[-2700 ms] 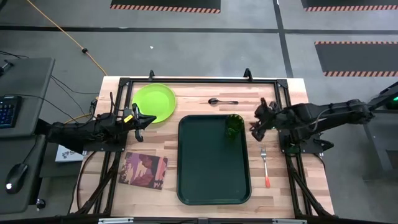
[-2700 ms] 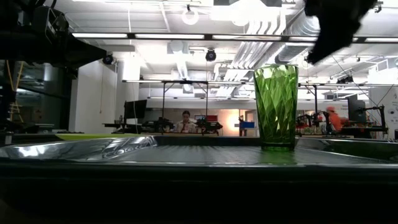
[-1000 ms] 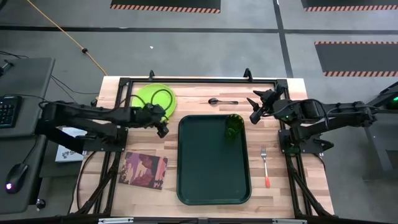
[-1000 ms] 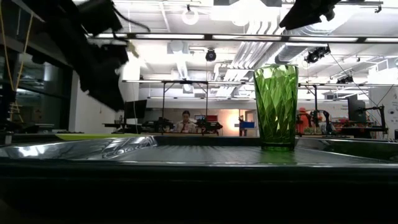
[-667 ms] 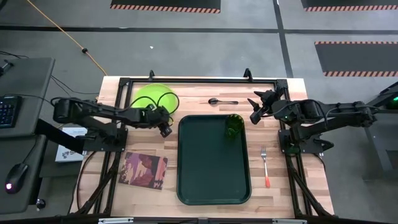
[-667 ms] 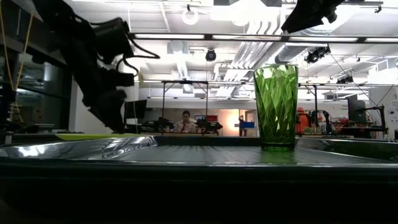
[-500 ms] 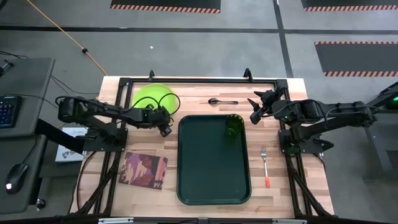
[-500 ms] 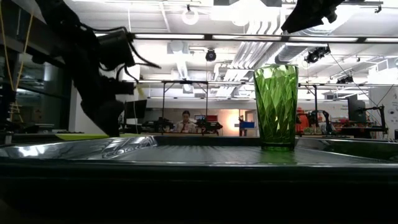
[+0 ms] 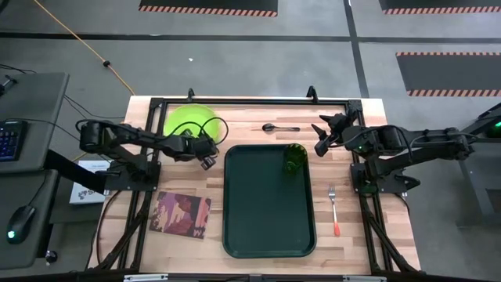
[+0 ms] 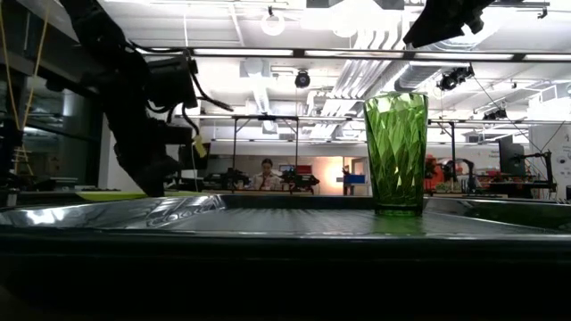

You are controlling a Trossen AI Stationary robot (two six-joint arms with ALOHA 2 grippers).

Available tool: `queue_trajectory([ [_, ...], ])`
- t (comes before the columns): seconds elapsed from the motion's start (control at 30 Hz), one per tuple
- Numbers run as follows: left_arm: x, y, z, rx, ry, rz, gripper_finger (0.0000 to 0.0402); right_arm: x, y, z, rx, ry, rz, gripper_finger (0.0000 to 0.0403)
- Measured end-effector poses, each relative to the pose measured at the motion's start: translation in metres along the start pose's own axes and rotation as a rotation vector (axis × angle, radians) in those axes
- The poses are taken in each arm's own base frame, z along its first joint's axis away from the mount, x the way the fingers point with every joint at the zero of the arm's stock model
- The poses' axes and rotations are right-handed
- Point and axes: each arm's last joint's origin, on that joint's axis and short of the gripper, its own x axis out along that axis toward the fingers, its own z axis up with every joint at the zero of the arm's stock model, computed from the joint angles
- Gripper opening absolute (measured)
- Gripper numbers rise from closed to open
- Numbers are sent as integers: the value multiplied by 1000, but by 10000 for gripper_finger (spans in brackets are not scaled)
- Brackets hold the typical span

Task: Pick and place plate/cup/fork/spoon on tray
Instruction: Put the green plate on the black serving tray to the bottom of the green cup

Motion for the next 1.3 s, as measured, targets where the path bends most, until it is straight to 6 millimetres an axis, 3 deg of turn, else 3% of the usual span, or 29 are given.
queue_trajectory([
  [0.07, -4, 0, 6, 17, -15, 28, 15, 0, 0, 0, 1, 0, 0, 185],
  [0.3, -33, -11, 32, 130, -61, 54, 4, 0, 0, -1, -4, 8, 13, 185],
  [0.43, -62, -23, 46, 210, -178, 64, 2, 0, 0, -1, -4, 8, 13, 185],
  [0.57, -95, -34, 48, 265, -310, 73, 1, 0, 0, -1, -5, 10, 12, 185],
  [0.77, -130, -45, 35, 383, -465, 100, 1, 0, 0, -1, -6, 11, 12, 185],
  [1.0, -163, -97, 16, 606, -650, -269, 1, 0, 0, -1, -3, 13, 17, 185],
  [1.3, -170, -150, -9, 678, -652, -437, 0, 3, 3, -2, -9, 23, 15, 185],
])
